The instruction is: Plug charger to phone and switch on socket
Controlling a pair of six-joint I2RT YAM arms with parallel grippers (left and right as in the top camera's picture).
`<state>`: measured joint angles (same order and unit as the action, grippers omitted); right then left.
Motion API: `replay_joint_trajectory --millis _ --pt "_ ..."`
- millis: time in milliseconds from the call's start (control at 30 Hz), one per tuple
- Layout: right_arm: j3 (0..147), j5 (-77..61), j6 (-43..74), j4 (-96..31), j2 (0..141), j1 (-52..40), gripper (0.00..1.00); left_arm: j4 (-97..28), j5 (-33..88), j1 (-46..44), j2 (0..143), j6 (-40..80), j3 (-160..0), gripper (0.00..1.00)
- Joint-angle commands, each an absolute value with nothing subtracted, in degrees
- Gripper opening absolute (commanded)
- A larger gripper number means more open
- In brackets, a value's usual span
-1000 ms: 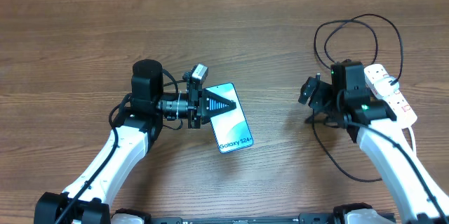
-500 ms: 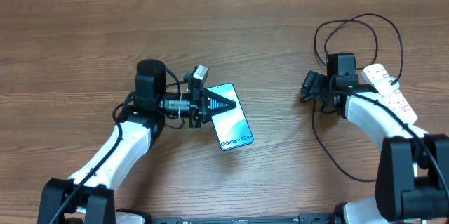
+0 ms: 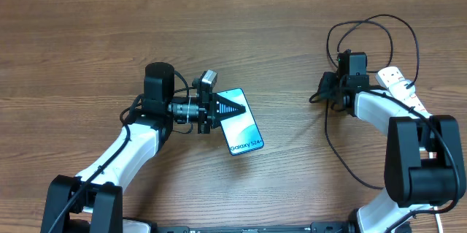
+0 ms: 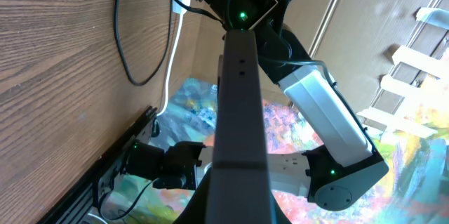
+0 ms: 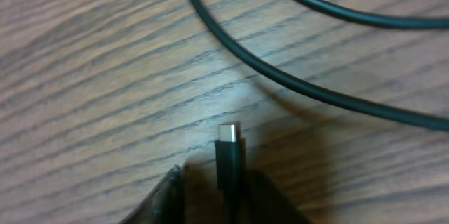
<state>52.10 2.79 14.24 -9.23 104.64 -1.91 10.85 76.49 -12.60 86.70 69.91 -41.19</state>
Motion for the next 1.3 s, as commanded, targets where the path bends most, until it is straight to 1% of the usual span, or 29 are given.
replay_joint_trajectory --millis 0,33,67,233,367,433,667,833,933,1100,1167,1267 --pt "51.83 -0.32 14.48 -10.33 107.18 -1.91 0.12 11.20 77.56 -11.90 86.89 69.45 -42.98 0.04" --pt "51.83 -1.63 14.48 -10.33 107.18 -1.91 0.06 11.18 77.56 -11.90 86.89 69.45 -42.98 0.04" --pt "51.83 -3.79 14.48 -10.35 107.18 -1.91 0.04 11.20 77.54 -11.90 86.89 69.43 -42.98 0.04" --pt "51.88 -10.90 14.46 -11.35 107.04 -2.02 0.04 11.20 77.56 -11.90 86.89 69.38 -42.98 0.04" --pt "52.45 -19.07 14.44 -14.70 105.78 -2.02 0.04 11.27 77.58 -11.60 86.89 68.55 -42.98 0.04" --pt "53.34 -23.88 12.40 -17.47 104.27 -2.02 0.04 11.27 77.84 -11.20 86.89 67.55 -42.98 0.04" --pt "57.12 -43.46 1.04 -31.09 93.93 -2.02 0.04 13.47 81.19 -9.23 86.89 60.03 -42.98 0.04" --pt "57.23 -54.87 -0.49 -38.37 84.14 -2.09 0.04 19.20 85.91 -6.85 86.89 59.40 -43.00 0.04" --pt "57.23 -58.67 -3.49 -43.88 80.68 -3.05 0.04 21.39 85.95 -5.54 86.89 60.62 -43.00 0.04" --pt "57.21 -60.03 -10.57 -55.53 77.34 -7.38 0.04 28.03 84.71 -4.51 86.89 64.66 -43.00 0.04" --pt "57.17 -61.30 -12.43 -57.87 77.19 -9.63 0.04 31.79 82.94 -4.51 86.89 66.70 -43.00 0.04" --pt "56.36 -61.43 -13.43 -58.15 77.21 -13.02 0.04 38.74 81.47 -4.51 86.89 70.54 -43.00 0.04"
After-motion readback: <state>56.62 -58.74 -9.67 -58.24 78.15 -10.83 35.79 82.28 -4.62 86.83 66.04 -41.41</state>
